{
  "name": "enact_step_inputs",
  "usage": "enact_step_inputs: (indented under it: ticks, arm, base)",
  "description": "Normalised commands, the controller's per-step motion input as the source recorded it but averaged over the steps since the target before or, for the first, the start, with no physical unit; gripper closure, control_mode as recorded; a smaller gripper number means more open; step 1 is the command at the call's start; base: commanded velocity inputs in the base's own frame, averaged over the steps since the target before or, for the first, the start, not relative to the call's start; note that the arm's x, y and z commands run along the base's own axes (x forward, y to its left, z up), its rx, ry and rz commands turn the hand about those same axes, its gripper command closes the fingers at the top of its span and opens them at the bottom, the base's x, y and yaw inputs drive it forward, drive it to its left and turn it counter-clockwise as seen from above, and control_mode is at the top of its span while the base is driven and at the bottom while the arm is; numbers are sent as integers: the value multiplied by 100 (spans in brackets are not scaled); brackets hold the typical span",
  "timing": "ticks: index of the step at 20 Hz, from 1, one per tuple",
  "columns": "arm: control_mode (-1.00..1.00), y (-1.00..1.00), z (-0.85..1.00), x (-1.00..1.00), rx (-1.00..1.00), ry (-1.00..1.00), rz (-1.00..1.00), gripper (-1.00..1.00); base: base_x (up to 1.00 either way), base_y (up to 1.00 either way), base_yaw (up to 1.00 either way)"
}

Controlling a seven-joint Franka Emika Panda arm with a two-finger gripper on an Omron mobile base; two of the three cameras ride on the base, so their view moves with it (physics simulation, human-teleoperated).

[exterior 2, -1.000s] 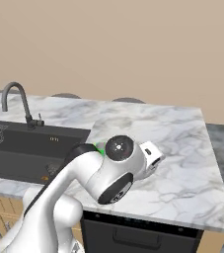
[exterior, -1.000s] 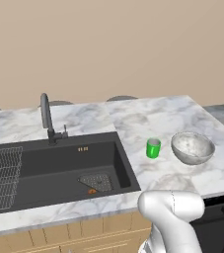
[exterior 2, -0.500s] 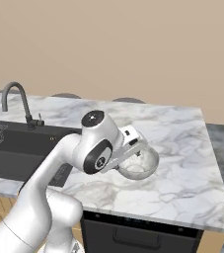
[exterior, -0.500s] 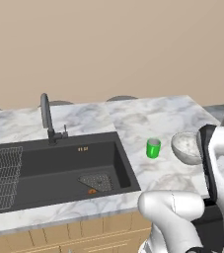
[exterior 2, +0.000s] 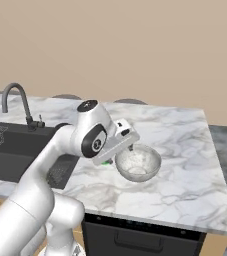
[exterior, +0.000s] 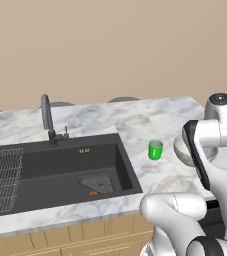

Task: Clear the mugs and bowl far away from the sink.

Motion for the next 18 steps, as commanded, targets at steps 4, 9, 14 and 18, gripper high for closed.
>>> enact_step_inputs:
  ticks: [4, 9, 14, 18]
  arm:
    - [-100, 27, -20, 27, 7, 11, 0, -100]
    - [-100, 17, -34, 5, 15, 1, 0, -100]
    - [-100, 13, -37, 1, 14, 0, 0, -100]
    - [-100, 1, -46, 0, 6, -2, 2, -100]
  base:
    - [0, 0, 0]
    - [0, 0, 0]
    - [0, 0, 0]
    - [0, 0, 0]
